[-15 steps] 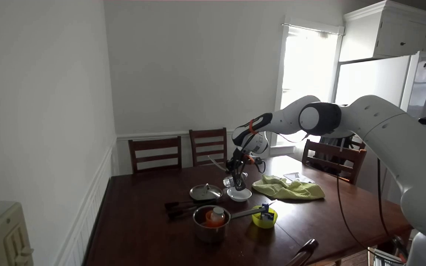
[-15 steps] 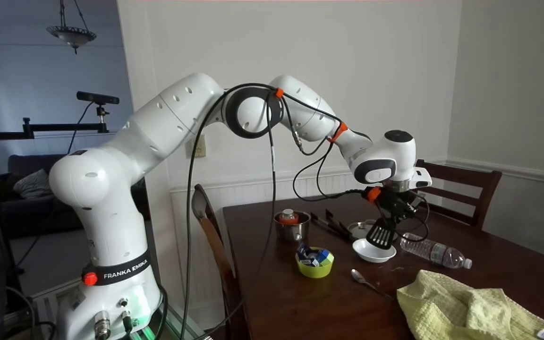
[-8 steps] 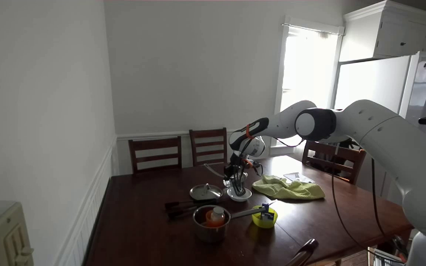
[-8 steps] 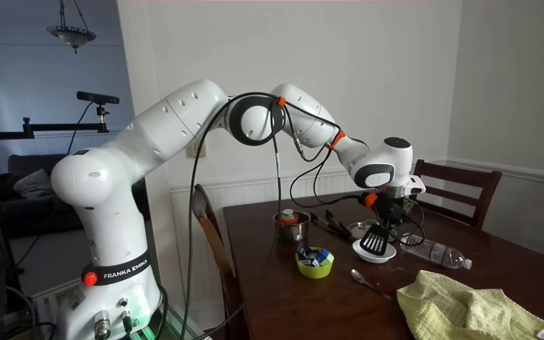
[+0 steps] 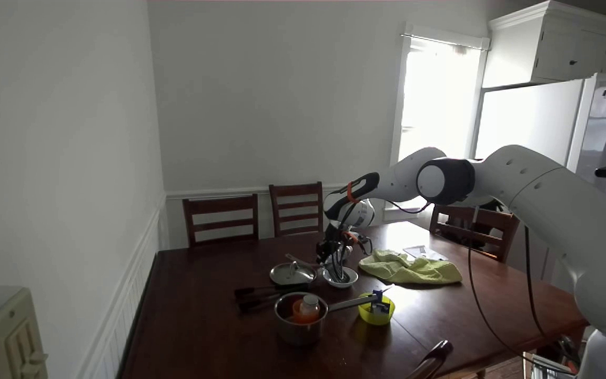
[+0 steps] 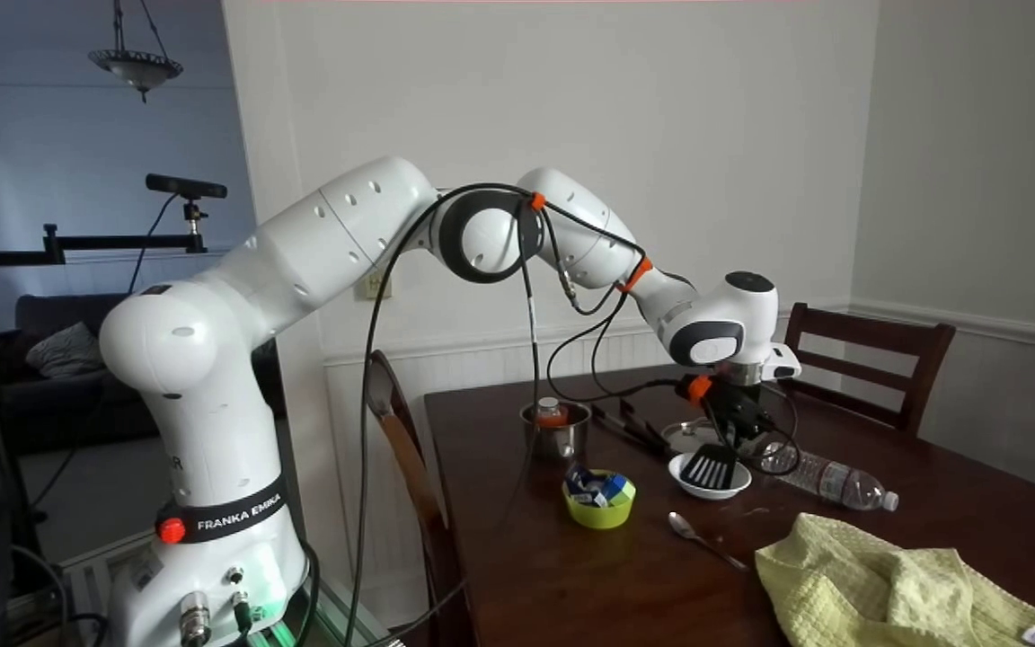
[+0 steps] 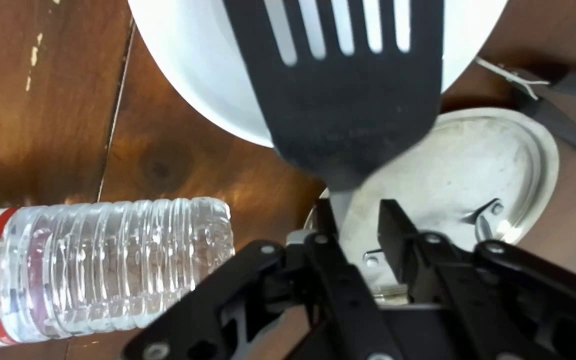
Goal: Put the spatula in the white bowl
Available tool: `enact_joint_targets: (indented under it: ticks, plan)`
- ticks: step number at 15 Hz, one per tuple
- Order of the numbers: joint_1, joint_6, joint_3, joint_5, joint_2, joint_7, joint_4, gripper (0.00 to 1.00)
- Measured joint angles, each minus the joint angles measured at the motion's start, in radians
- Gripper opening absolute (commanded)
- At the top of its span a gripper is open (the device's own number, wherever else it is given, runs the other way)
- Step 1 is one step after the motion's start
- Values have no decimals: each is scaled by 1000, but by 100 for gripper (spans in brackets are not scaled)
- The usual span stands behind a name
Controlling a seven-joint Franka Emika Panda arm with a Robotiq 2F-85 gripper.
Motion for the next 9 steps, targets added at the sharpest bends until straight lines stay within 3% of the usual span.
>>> enact_joint_targets:
  ticks: [5, 6, 7, 9]
  plan:
    - [0, 0, -7, 0, 1, 0, 4, 97]
    - [-1, 0, -7, 0, -3, 0, 6, 99]
    - [-3, 3, -5, 2, -11, -2, 6, 86]
    - [-18, 6, 13, 11, -43, -25, 1, 99]
